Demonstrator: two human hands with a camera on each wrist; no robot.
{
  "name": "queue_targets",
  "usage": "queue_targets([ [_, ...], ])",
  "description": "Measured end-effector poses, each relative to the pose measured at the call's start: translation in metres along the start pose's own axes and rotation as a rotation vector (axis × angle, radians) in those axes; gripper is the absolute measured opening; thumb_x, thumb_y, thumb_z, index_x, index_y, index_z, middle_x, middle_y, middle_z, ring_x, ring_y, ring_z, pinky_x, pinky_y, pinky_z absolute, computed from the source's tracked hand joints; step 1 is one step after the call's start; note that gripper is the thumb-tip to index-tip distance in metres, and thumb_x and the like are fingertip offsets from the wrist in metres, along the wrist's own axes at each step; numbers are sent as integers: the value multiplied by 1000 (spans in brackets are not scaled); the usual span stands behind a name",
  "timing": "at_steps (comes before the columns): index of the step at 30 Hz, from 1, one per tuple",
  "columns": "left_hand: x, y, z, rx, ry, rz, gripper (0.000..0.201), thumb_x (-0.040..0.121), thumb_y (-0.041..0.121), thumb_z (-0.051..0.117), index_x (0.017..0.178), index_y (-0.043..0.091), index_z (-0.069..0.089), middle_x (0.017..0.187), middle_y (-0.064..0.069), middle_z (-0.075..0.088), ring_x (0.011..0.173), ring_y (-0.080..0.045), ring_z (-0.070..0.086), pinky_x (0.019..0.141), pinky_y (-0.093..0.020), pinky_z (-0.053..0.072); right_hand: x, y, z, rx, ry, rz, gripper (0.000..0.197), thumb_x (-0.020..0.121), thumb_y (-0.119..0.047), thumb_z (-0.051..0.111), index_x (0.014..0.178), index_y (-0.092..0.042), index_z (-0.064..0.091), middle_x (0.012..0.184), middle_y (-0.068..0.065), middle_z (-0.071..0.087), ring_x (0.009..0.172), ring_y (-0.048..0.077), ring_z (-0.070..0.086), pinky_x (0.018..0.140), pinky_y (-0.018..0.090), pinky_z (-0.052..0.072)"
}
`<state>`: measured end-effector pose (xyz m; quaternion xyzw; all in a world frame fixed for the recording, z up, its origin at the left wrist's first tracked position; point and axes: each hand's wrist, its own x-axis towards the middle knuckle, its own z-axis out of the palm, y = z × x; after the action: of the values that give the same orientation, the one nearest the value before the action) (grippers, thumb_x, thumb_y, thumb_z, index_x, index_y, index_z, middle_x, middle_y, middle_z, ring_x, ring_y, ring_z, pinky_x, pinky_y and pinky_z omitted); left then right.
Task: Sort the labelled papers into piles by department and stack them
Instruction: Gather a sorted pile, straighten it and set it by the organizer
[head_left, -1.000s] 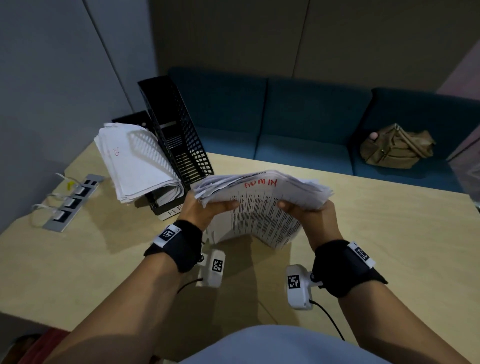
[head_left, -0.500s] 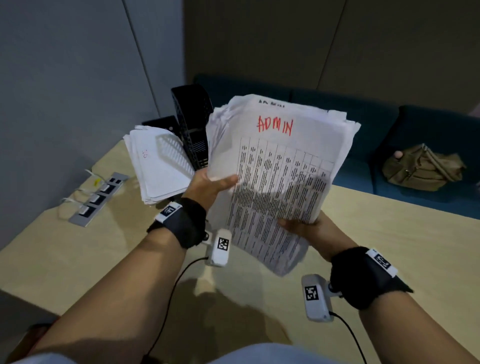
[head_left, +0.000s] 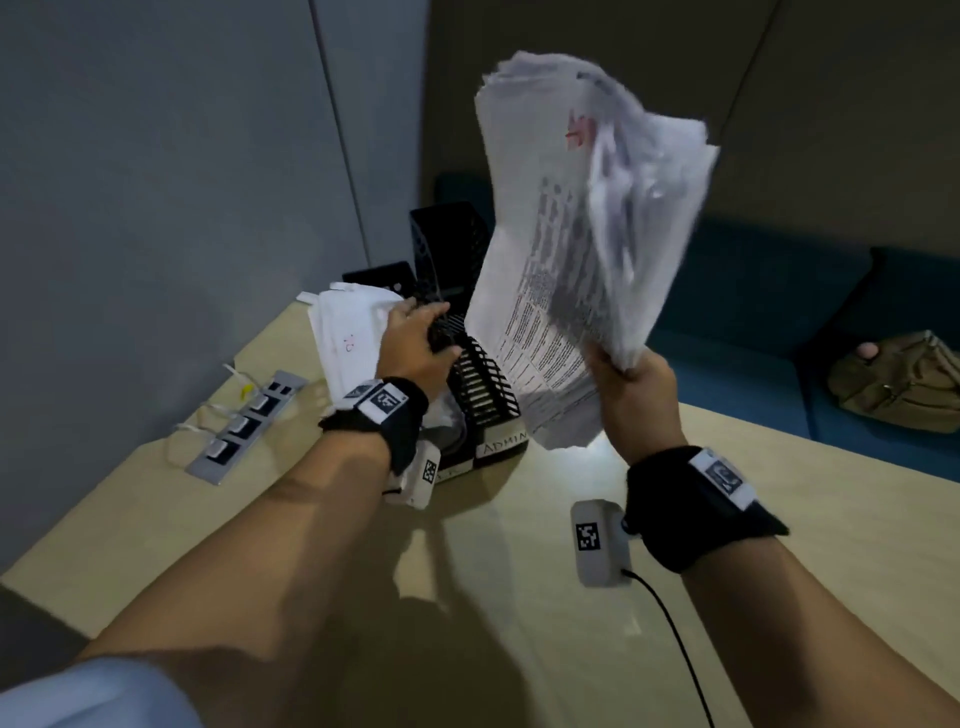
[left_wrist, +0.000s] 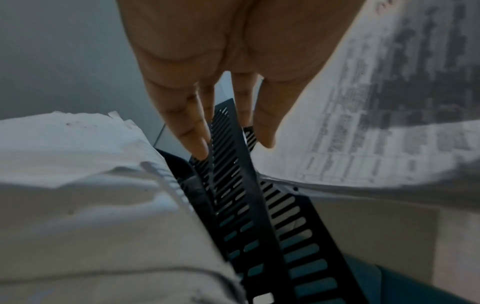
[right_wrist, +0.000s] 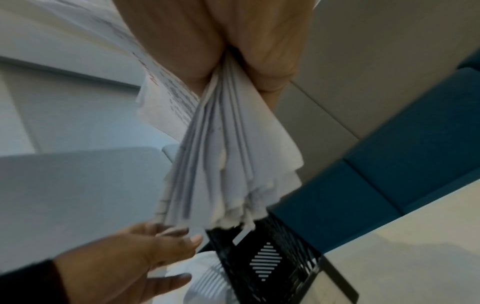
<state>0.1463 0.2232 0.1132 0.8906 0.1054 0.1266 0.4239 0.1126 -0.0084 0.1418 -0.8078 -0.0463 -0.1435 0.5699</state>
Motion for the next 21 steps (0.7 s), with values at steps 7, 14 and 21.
queue_targets([
  [7,10,-8,7,93,42,143,41,80,19,69,120,18,58,127,-8,53,104,-30,60,88,-37,50,20,6,82,-96,-33,-63,23,87,2,47,94,-6,67,72,-9,58,71,5,47,60,22,31],
  [14,17,-20,16,237,-98,24,38,99,28,42,133,12,50,138,-17,49,128,-29,43,102,-28,30,28,30,127,-89,-151,78,38,83,1,50,115,-14,65,94,1,66,92,19,60,70,21,38],
  [21,24,-32,20,126,-127,99,71,76,42,58,139,12,46,143,0,48,131,-10,43,93,10,10,27,50,137,-350,-402,258,24,87,-10,55,111,-8,61,105,14,66,97,30,60,71,24,35],
])
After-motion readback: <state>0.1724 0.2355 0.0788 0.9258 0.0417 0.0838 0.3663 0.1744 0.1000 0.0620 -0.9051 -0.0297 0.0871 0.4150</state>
